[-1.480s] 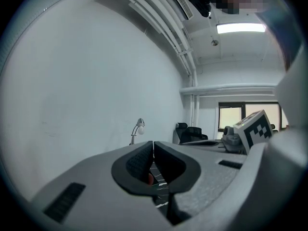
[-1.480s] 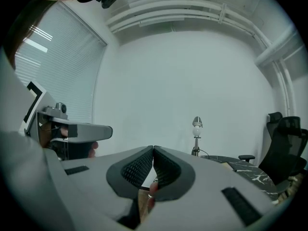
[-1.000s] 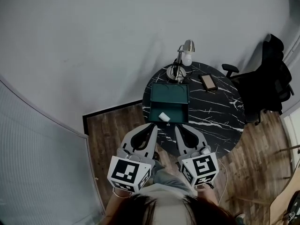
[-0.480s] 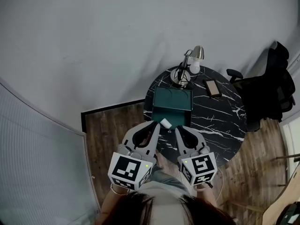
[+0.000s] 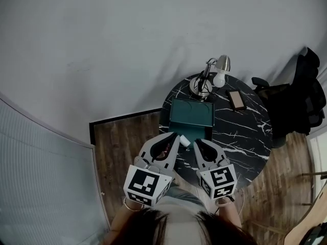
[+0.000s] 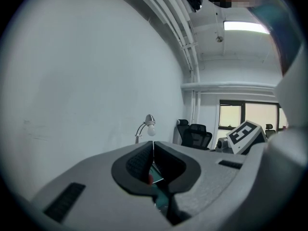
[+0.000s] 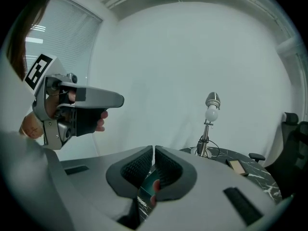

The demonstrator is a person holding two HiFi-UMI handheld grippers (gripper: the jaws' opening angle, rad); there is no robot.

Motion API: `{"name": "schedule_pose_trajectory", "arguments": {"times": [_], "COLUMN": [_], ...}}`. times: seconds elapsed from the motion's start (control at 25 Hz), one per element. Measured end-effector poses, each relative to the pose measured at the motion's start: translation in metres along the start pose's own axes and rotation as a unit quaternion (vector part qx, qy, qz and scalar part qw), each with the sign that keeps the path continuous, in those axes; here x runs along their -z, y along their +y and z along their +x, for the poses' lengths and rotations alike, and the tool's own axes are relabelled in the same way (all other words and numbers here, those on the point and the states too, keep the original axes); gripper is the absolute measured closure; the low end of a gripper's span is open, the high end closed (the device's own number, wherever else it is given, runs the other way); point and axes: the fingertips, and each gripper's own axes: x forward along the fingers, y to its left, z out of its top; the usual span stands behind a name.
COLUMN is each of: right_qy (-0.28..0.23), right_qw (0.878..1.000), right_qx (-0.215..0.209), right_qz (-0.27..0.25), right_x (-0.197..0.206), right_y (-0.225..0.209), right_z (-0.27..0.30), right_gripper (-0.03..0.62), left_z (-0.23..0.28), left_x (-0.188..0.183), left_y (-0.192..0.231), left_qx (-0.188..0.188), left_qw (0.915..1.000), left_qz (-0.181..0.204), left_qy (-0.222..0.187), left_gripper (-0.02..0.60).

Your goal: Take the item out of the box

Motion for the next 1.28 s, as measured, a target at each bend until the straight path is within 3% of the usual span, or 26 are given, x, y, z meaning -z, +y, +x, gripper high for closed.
{"name": "schedule_pose_trajectory", "arguments": {"times": [0.72,1.28], "right_qy": [0.086,0.178], "right_qw": [0.995,0.978], "right_qx": [-0.047,-0.099], "right_qz": [-0.034,-0.052], "right_x": [0.044,0.103], "right_y": [-0.016,-0.011], "right_z": [0.064,0.109], "right_gripper": [0.554,0.499], "left_z": [0.051,0.073], "left_x": [0.012,0.021], "left_y": [0.028,0.056], "left_qx": [0.018,0.008], "left_qw": [0.9995,0.9991], "left_qz": [-0.015,-0.031], "left_qy": [0.020,0.028], "left_gripper": [0.569,0.569]}}
